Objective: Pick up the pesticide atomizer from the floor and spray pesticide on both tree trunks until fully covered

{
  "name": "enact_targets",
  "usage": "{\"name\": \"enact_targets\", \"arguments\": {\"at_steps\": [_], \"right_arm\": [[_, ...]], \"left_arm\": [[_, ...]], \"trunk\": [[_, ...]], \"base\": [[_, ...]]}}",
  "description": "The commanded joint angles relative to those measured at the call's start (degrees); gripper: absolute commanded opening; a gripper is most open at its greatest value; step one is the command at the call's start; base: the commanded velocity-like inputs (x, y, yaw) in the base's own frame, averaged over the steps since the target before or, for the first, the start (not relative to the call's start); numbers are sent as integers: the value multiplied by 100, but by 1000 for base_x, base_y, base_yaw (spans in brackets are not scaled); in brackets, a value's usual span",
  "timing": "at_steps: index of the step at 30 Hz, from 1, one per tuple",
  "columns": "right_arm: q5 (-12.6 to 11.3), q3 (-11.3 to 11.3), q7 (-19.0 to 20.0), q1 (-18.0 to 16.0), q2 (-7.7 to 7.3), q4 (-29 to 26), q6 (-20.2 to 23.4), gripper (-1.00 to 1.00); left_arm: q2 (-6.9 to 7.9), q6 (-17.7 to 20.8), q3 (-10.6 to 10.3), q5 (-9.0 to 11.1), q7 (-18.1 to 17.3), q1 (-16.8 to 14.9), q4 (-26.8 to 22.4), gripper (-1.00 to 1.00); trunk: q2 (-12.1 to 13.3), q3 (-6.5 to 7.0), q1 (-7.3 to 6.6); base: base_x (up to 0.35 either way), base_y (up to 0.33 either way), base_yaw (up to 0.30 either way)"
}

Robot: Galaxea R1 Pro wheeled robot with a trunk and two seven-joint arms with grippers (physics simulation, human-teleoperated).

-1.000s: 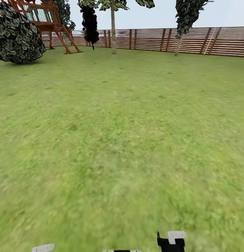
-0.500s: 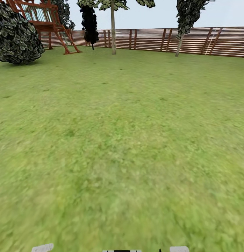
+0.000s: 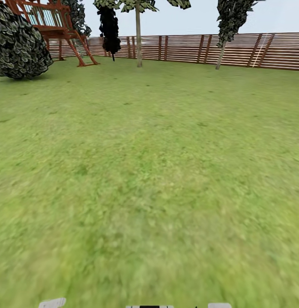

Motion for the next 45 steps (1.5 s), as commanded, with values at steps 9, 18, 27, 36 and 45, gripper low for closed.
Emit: {"name": "enact_targets", "arguments": {"at_steps": [9, 18, 27, 36, 45], "right_arm": [[0, 0, 1, 0, -3, 0, 0, 100], [0, 0, 0, 0, 0, 0, 0, 100], [0, 0, 0, 0, -1, 0, 0, 100], [0, 0, 0, 0, 0, 0, 0, 100], [0, 0, -4, 0, -2, 0, 0, 100]], "left_arm": [[-6, 0, 2, -4, 0, 0, 2, -100], [-6, 0, 2, -7, 0, 0, 2, -100], [-13, 0, 2, -8, 0, 0, 2, -100], [-15, 0, 2, -8, 0, 0, 2, -100], [-17, -8, 2, -8, 0, 0, 2, -100]], "trunk": [[0, 0, 0], [0, 0, 0], [0, 0, 0], [0, 0, 0], [0, 0, 0]], "base": [[340, 0, 0], [341, 0, 0], [341, 0, 0], [341, 0, 0], [340, 0, 0]]}}
